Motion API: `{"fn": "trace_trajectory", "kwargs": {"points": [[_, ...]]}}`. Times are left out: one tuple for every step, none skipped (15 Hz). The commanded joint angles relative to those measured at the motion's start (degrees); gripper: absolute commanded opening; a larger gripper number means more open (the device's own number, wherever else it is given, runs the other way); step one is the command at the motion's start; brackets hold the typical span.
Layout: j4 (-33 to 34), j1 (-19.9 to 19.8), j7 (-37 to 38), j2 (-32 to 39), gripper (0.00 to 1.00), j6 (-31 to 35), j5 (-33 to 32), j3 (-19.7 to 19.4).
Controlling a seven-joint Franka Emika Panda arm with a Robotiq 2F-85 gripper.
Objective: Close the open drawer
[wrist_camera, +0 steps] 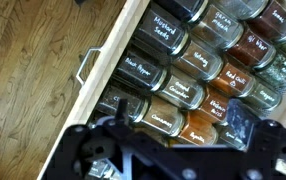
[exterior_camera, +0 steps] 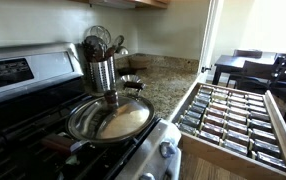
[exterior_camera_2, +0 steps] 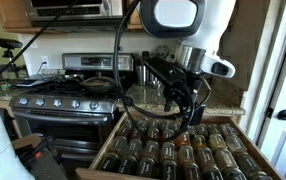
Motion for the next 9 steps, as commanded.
{"fn": "trace_trajectory", "kwargs": {"points": [[4.19,-2.93,-0.59,6.15,1.0,0.01,5.11,-0.14],[5.53,-3.75,0.26,7.92,1.0,-0.12,5.94,-0.07],[6.79,-4.5,0.95,9.5,1.0,-0.19,6.24,0.05],[8.18,-5.3,1.72,11.22,0.99,0.06,6.49,0.12],[9.59,-6.07,2.22,12.77,0.75,-0.34,6.48,0.21],[10.85,-6.79,2.79,14.29,0.75,0.1,6.51,0.34],[12.26,-7.48,3.32,15.9,0.69,0.17,6.51,0.53],[13.91,-8.03,4.44,17.8,0.63,0.23,6.35,0.68],[15.3,-8.43,5.84,19.48,0.56,0.65,6.01,0.74]]}}
